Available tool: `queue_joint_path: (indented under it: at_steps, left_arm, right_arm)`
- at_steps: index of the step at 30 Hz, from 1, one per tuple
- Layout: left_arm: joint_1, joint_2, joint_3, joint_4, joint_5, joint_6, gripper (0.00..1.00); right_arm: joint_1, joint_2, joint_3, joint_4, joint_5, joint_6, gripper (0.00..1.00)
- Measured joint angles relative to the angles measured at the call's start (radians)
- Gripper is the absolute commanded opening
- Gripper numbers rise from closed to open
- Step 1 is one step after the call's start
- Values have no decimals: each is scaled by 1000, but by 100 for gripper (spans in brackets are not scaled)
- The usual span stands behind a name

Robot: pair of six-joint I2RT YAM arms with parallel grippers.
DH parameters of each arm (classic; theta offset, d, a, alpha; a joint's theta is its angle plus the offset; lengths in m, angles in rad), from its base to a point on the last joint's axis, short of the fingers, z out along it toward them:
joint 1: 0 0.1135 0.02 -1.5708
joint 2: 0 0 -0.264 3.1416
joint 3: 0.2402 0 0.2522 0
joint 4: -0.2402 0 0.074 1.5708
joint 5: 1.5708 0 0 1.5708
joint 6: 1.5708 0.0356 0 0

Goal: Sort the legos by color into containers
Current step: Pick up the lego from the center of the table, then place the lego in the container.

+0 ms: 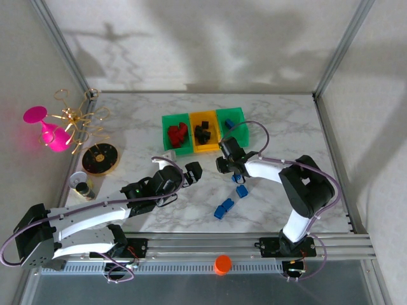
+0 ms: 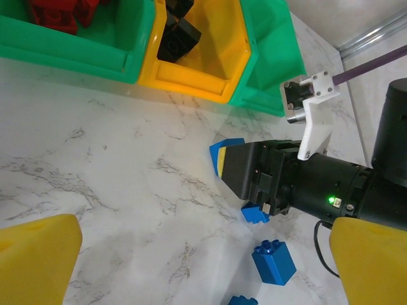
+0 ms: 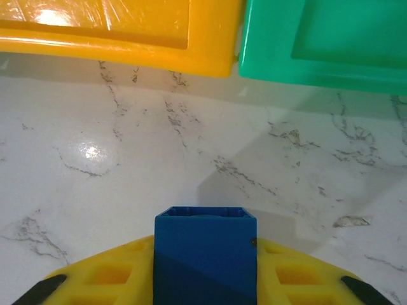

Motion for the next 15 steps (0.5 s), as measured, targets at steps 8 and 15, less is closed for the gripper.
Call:
queue_joint_path:
  at_steps: [8, 15]
  left_arm:
    - [1, 22, 40, -9, 0, 29, 100]
    - [25, 51, 76, -6, 1, 70, 100]
  right_arm:
    - [-38, -131, 6, -33, -30, 24, 28]
    - [-157, -152, 90, -70, -25, 35, 27]
